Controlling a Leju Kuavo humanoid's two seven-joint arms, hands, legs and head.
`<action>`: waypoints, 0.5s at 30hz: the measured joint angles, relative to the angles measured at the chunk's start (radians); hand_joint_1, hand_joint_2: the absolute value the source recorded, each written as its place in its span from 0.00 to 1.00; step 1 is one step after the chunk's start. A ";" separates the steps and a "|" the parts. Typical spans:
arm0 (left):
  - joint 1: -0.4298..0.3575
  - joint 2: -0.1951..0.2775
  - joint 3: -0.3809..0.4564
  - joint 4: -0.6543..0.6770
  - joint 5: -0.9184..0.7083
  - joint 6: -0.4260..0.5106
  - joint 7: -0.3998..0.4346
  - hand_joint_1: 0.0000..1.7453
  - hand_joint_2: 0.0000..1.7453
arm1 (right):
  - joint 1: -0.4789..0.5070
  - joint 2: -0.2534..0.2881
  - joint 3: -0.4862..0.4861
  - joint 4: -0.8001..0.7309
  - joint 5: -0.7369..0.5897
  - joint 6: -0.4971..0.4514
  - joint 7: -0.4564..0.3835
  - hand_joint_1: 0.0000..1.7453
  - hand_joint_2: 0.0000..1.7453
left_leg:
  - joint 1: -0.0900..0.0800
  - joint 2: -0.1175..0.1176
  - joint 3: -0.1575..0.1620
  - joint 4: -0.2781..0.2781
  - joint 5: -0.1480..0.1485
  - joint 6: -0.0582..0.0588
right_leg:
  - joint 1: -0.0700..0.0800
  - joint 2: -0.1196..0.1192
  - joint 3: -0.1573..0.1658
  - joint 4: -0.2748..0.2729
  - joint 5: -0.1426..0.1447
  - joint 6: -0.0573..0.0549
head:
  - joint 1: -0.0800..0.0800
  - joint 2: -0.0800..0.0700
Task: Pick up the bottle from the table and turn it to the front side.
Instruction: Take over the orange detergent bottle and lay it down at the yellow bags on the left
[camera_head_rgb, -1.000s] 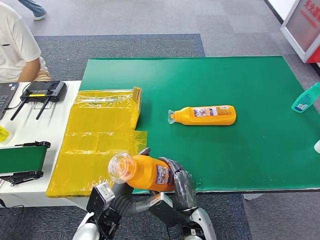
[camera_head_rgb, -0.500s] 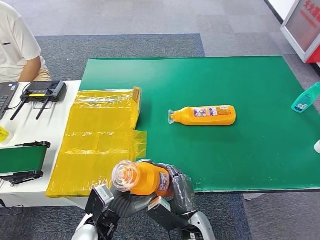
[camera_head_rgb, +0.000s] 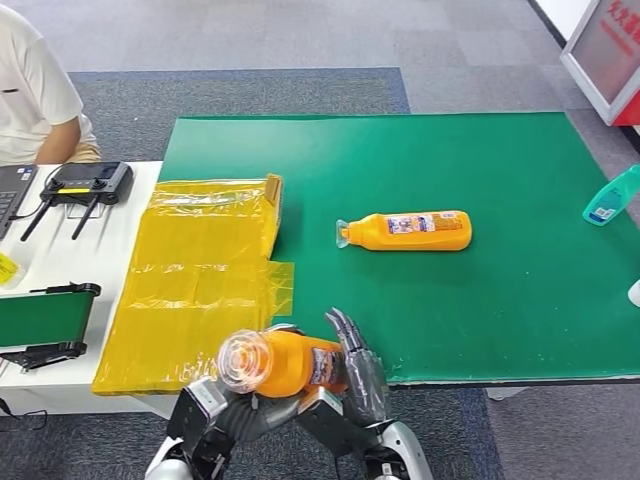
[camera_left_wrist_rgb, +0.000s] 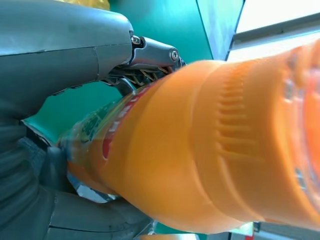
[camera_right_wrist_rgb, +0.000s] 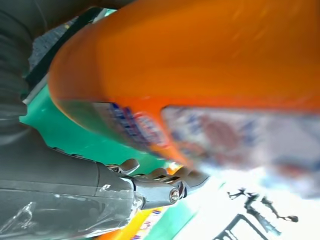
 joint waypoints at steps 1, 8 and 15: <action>0.007 0.000 0.004 -0.006 -0.037 0.025 0.008 1.00 1.00 | 0.005 0.000 -0.005 -0.001 -0.001 0.000 0.005 0.00 1.00 | 0.000 0.000 0.000 0.000 0.000 0.000 | 0.000 0.000 0.000 0.000 0.000 0.000 | 0.000 0.000; 0.036 0.012 0.058 -0.048 -0.267 0.145 0.078 1.00 1.00 | 0.034 0.000 -0.050 -0.032 0.010 -0.001 0.037 0.00 1.00 | 0.000 0.000 0.000 0.000 0.000 0.000 | 0.000 0.000 0.000 0.000 0.000 0.000 | 0.000 0.000; 0.043 0.022 0.210 -0.069 -0.359 0.174 0.119 1.00 1.00 | 0.052 0.000 -0.106 -0.076 0.023 0.009 0.044 0.00 1.00 | 0.000 0.000 0.000 0.000 0.000 0.000 | 0.000 0.000 0.000 0.000 0.000 0.000 | 0.000 0.000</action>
